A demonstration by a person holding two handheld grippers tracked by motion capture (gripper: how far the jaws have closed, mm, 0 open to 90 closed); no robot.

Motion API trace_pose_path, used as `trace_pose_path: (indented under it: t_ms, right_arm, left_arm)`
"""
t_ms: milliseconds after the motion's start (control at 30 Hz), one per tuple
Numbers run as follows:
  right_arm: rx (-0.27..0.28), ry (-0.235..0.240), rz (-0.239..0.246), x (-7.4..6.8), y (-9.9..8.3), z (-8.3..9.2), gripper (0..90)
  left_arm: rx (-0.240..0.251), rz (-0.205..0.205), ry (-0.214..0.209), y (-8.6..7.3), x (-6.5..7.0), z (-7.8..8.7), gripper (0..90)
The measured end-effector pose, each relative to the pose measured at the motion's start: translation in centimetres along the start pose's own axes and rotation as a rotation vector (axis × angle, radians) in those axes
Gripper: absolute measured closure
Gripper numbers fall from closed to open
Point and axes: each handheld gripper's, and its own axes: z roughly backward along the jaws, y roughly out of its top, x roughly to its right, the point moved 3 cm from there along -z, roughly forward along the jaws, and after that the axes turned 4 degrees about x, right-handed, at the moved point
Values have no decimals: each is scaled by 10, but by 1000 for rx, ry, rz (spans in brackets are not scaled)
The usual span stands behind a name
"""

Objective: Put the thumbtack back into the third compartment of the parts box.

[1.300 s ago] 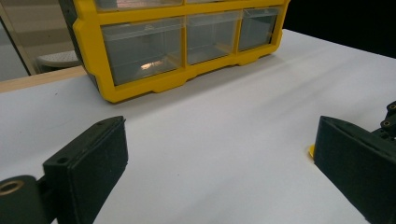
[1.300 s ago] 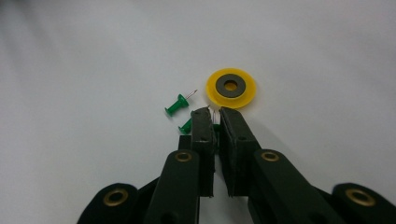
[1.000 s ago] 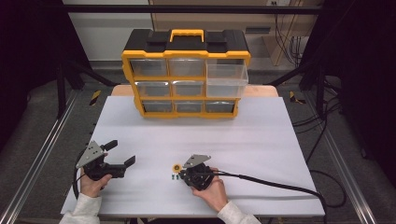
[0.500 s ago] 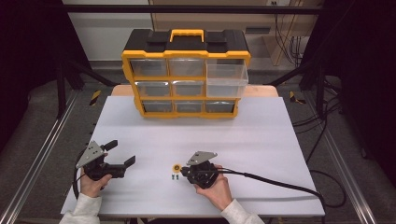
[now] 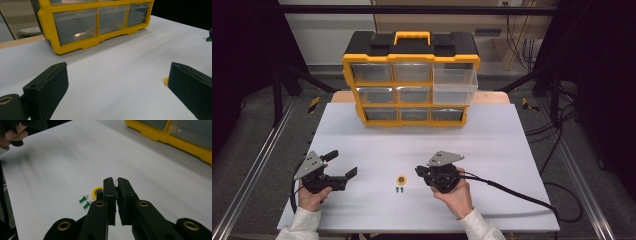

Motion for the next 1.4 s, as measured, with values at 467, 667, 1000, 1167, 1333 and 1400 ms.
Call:
trace_pose_path:
  t_ms: [467,667,1000,1167,1333,1400]
  right_arm:
    - [102,-48,-9,20,33,37,861]
    - [148,-76,-15,32,46,56,861]
    - [194,-127,-17,50,68,81,861]
    - [217,-139,-13,54,82,91,861]
    - [239,-159,-6,57,96,100,861]
    - [247,-166,-5,59,101,102,861]
  left_arm:
    - [-3,0,-1,0,0,-1,30]
    - [-4,1,-1,0,0,-1,30]
    - [-6,1,-2,-1,0,-1,30]
    - [-8,0,-1,-1,0,-1,30]
    - [-6,1,0,-1,0,-1,30]
    - [-8,-1,-1,-1,0,-1,30]
